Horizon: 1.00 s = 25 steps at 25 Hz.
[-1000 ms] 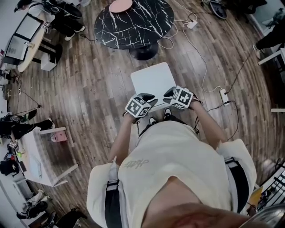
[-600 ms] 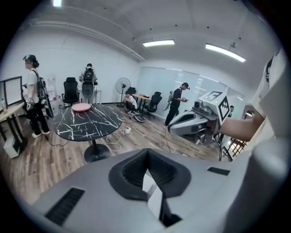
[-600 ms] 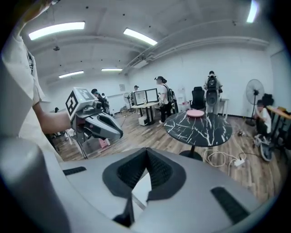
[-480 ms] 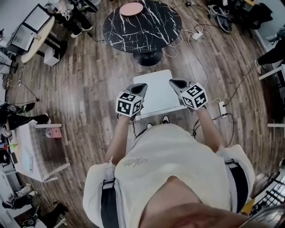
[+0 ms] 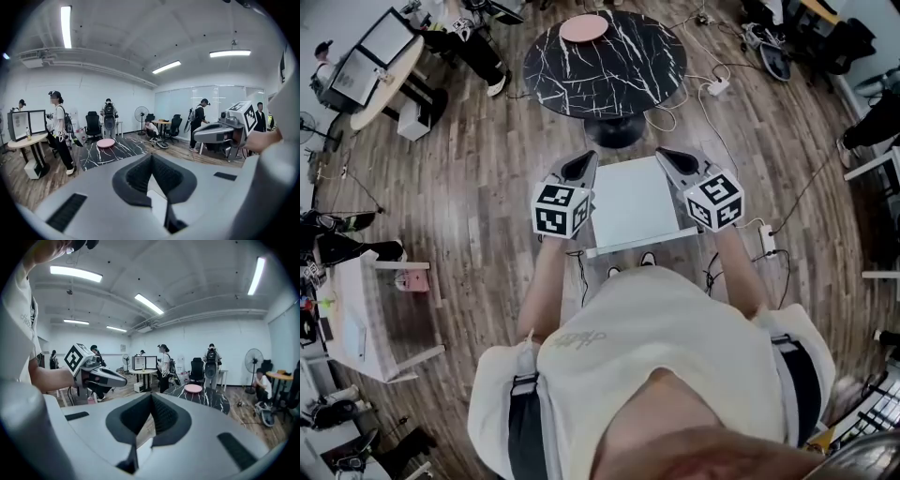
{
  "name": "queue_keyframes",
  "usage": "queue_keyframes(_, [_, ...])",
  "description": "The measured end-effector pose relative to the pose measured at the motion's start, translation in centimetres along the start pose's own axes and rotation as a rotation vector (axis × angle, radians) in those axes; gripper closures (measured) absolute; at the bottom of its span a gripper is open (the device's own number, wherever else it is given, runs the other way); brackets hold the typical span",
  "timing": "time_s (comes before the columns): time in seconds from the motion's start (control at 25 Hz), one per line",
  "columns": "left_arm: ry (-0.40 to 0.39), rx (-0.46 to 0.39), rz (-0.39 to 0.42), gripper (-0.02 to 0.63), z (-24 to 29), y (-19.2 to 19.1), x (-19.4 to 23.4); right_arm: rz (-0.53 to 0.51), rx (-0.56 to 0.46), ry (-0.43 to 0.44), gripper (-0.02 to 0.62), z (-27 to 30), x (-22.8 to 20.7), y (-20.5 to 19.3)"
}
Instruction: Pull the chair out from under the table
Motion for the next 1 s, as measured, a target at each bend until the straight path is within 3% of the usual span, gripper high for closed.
queue_keyframes(0.32, [0.073,-0.114,0.029,0.589,-1.8,2.0,0.1,-0.095,-0.065,-0.046,0.591,-0.7,0.5,3.0])
queue_keyframes(0.64, [0.153,-0.199,0.058,0.589,-3.3,2.8,0.0,-0.094,-0.125,-0.065,0.591,-1.3,0.8,3.7])
queue_keyframes(0.8, [0.110,-0.189,0.076,0.589,-3.4,2.4,-0.4,-0.094,-0.138,-0.089,0.591,-1.1,0.8,3.6])
queue_keyframes(1.0, [0.114,-0.187,0.066,0.589,-3.3,1.9,-0.5,-0.087,-0.136,-0.099,0.591,-1.0,0.8,3.1])
Point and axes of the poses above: the fingertips, and each gripper's own axes: z forward along the fingers, x to its left, y out of its top, the point moved 10 cm from there along -z, backward along the fingers, and after that the axes turned 4 degrees about y, right-handed, at the moved point
